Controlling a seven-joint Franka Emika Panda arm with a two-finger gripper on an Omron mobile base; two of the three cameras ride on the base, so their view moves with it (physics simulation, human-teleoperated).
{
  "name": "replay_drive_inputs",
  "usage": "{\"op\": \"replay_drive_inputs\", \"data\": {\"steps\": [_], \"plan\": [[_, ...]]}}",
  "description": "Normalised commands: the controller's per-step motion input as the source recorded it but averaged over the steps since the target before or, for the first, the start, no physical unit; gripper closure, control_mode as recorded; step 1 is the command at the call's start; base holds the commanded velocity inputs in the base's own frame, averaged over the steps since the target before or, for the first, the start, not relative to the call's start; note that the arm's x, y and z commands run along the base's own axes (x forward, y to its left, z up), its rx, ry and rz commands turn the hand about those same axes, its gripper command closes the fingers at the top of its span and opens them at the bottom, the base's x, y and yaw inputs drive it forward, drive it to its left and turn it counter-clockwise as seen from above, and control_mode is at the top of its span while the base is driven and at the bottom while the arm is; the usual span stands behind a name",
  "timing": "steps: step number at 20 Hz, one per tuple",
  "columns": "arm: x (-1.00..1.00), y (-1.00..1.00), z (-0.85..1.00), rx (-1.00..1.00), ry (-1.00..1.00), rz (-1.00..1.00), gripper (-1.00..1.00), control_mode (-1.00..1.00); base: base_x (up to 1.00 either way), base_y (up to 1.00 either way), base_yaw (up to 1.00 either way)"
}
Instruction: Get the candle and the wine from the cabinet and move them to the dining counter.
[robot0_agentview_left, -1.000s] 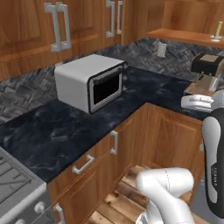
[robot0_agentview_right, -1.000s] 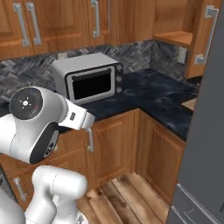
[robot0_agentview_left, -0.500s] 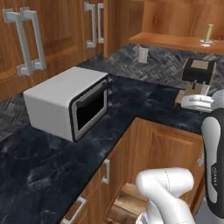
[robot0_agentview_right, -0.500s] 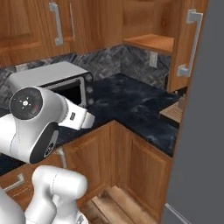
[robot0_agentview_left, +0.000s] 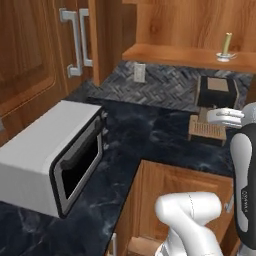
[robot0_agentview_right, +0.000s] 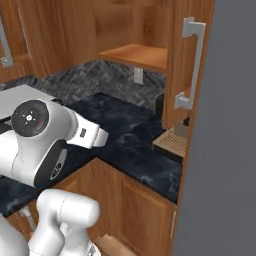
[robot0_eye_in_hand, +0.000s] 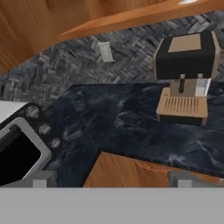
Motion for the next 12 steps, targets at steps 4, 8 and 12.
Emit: {"op": "replay_drive_inputs", "data": {"steps": [4,8,12], "plan": [[0.0,0.0,0.0,0.0,0.0,0.0,-1.0,1.0,0.8,0.0,-0.36],[0.0,0.0,0.0,0.0,0.0,0.0,-1.0,1.0,0.78,0.1,-0.38],[0.0,0.0,0.0,0.0,0.0,0.0,-1.0,1.0,0.71,0.27,-0.39]]}}
